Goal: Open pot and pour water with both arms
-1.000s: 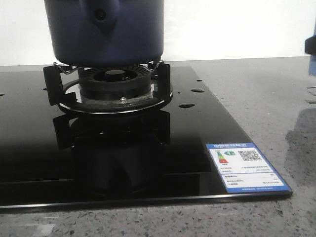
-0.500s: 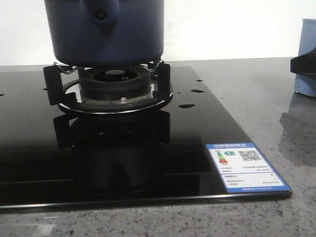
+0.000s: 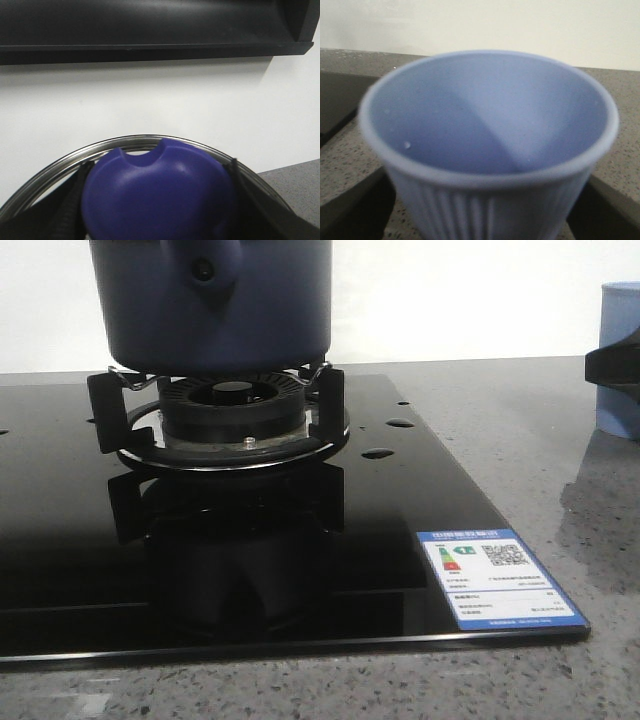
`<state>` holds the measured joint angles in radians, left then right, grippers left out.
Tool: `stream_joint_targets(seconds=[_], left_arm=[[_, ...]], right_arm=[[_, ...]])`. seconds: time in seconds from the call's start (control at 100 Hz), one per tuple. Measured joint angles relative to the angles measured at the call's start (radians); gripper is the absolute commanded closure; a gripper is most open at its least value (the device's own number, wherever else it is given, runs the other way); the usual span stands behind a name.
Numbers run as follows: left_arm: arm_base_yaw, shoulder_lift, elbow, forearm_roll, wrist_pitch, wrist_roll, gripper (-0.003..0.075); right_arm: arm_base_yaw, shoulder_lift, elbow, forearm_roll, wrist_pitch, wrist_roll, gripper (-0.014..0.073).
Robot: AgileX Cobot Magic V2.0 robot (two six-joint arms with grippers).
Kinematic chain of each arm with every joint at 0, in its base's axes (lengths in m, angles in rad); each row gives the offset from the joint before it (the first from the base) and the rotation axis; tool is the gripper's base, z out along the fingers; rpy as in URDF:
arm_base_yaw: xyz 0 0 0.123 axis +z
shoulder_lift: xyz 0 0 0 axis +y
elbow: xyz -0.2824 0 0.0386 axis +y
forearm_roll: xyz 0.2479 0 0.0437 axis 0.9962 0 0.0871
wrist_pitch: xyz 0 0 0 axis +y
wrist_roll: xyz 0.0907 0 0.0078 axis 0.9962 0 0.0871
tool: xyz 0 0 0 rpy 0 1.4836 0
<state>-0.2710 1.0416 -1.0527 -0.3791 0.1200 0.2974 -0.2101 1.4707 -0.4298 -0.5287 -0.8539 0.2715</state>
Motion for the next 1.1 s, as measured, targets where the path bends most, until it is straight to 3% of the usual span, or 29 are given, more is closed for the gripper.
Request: stream_joint_targets(seconds=[0.31,0.64,1.1], left_arm=[[-0.012,0.0,0.0,-0.006,0.0,0.0,0.0385],[-0.138,0.013,0.0,-0.011,-0.022,0.0,0.0385],[-0.303,0.256,0.0,-0.015,-0.14,0.0,0.0385]], right_arm=[[0.0,-0.193,0.11,0.009,0.065,-0.001,-0.0015],[0.0,-0.441,0.217,0.009,0.311,0.01,-0.0015],[0.0,-0.798,0.248,0.017,0.583,0.063,-0.0015]])
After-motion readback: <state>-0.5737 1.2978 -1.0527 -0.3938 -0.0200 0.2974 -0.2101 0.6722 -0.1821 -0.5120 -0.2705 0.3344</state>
